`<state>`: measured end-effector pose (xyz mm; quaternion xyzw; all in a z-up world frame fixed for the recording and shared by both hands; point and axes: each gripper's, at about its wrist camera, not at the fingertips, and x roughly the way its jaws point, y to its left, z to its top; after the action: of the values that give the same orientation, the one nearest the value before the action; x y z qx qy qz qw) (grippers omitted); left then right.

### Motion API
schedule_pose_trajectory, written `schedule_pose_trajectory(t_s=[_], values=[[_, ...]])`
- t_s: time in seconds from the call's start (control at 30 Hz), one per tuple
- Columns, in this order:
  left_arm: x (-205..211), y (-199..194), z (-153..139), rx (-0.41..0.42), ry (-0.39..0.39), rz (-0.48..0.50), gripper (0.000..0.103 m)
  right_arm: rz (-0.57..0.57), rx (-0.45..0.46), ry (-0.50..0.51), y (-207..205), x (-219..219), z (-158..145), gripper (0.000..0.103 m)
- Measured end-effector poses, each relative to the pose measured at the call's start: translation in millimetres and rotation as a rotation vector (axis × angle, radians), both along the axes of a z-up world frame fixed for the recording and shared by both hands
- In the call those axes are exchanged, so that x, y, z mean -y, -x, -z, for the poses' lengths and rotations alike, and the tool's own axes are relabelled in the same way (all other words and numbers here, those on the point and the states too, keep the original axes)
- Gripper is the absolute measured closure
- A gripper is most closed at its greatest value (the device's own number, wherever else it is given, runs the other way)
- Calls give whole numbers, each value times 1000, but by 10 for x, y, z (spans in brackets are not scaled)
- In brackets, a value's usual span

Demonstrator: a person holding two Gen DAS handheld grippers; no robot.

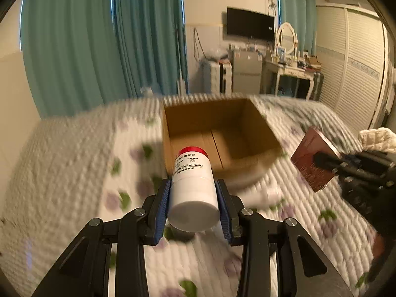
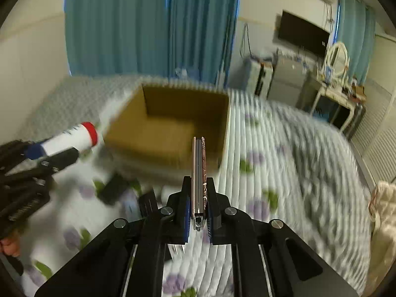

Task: Organize rigid objects
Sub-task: 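Drop the pill bottle into the box with the left tool while the right drops the pink case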

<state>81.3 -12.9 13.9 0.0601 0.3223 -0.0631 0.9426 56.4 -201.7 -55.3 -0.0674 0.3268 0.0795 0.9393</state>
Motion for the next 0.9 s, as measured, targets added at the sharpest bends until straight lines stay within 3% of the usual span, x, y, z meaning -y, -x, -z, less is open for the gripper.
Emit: schedule_pose_trajectory(t_s=[0.17,0.37,0.47,0.73,0.83,0.87,0.9], values=[[130,-377,-436,72,-22,21,66,-52,96,-20,-202,-89,-650,94],[254,-978,-404,42,0,30,66,-76,131,-15,-667,-204,-898,94],[335,-1261,-160,-3,-25,26,66,-75,104,-16,-957,-224,-777,94],[309,-1683,492,-116,4,17,66,-71,-4,-37,-1522,-137,-140,94],[286,-1696,507,-95,25,33,51,-76,-22,-37,-1633,-72,19,94],[283,-1684,475,-72,23,28,39,-79,-26,-39,-1664,-53,56,94],[278,-1679,432,-55,23,28,34,-79,-28,-40,-1698,-43,75,94]])
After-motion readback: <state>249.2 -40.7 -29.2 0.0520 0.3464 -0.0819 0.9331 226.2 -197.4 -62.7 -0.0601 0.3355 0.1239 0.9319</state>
